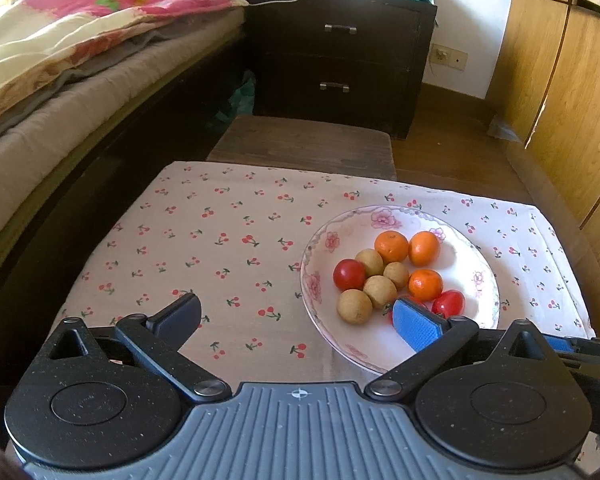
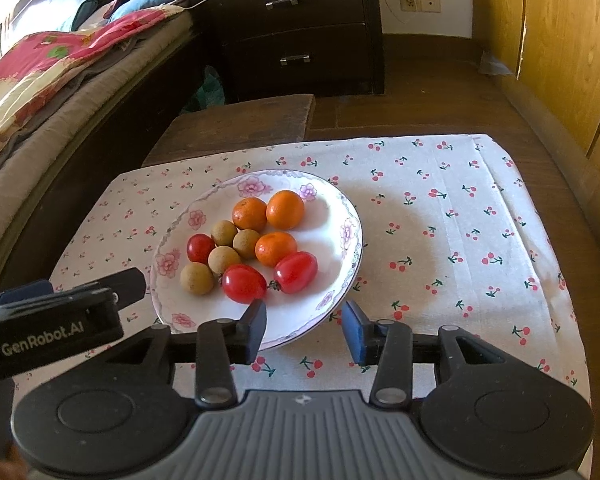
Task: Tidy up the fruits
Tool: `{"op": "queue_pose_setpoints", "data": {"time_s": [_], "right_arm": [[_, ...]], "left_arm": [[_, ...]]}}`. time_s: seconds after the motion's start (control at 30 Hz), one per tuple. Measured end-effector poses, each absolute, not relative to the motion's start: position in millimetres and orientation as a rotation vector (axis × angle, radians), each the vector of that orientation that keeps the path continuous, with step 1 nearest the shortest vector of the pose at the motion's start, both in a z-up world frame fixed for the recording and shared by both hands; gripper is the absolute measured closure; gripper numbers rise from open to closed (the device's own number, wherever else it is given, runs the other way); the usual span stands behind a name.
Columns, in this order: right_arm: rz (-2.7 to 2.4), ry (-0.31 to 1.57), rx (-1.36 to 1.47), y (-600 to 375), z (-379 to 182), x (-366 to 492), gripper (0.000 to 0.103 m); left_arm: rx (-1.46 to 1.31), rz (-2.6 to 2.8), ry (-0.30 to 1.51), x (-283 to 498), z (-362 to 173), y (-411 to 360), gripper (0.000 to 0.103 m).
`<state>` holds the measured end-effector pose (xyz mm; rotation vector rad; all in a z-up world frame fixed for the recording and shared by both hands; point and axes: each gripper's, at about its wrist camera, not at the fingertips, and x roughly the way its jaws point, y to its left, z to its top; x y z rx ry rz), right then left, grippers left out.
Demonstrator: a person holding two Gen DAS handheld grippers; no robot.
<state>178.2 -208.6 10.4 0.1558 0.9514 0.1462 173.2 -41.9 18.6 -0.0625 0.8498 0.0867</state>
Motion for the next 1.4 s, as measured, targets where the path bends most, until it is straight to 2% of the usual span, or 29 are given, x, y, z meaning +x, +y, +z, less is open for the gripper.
{"op": "queue_pose_setpoints", "data": {"time_s": [0.6, 0.97, 1.4], "right_arm": [[0.146, 0.934, 0.186, -214.3, 19.9, 150.1, 0.059], [0.144, 0.927, 0.183, -213.7, 25.8, 109.1, 0.058], [0.162, 0.912, 0.194, -211.7, 34.7, 61.9, 0.058]], "left_arm": [[-0.07, 0.072, 0.865, 151.1, 17.8, -41.1, 0.0], [-0.099, 0.083, 0.863, 111.2, 14.1, -30.4, 0.0], [0.028, 0.076, 0.867, 66.6, 10.7, -43.3, 0.0]]}}
